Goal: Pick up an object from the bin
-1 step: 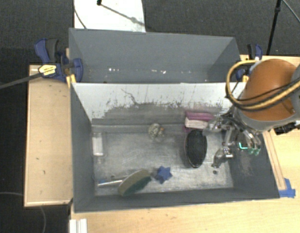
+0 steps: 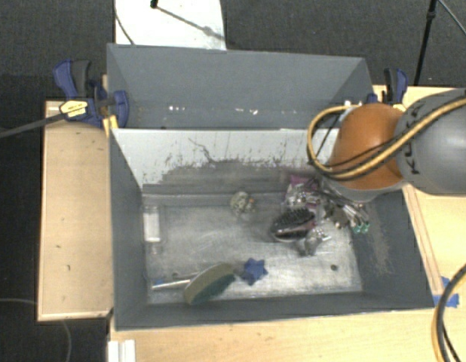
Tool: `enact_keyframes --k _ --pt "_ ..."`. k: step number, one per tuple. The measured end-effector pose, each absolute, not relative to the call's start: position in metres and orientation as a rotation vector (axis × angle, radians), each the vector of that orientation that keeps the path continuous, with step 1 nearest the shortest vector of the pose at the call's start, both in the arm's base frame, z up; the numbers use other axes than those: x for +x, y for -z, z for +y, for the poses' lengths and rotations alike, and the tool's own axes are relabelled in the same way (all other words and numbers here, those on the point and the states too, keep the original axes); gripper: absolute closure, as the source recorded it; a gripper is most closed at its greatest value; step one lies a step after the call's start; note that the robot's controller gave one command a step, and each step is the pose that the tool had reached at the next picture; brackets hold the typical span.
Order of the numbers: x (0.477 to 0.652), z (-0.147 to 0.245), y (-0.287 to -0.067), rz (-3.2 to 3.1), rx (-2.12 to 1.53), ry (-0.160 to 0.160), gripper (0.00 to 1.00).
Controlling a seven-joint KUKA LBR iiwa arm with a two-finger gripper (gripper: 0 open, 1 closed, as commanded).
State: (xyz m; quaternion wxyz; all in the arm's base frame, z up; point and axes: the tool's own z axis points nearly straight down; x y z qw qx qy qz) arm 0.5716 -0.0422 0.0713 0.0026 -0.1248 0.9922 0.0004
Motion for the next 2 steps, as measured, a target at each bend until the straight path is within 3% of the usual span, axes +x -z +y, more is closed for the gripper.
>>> enact_keyframes --k 1,2 --pt "0.5734 -0.0430 -0.0745 3.106 -0.391 0.002 1.00" --pt "0.5708 -0.0432 -0.0721 3.112 -0.394 0.001 0.00"
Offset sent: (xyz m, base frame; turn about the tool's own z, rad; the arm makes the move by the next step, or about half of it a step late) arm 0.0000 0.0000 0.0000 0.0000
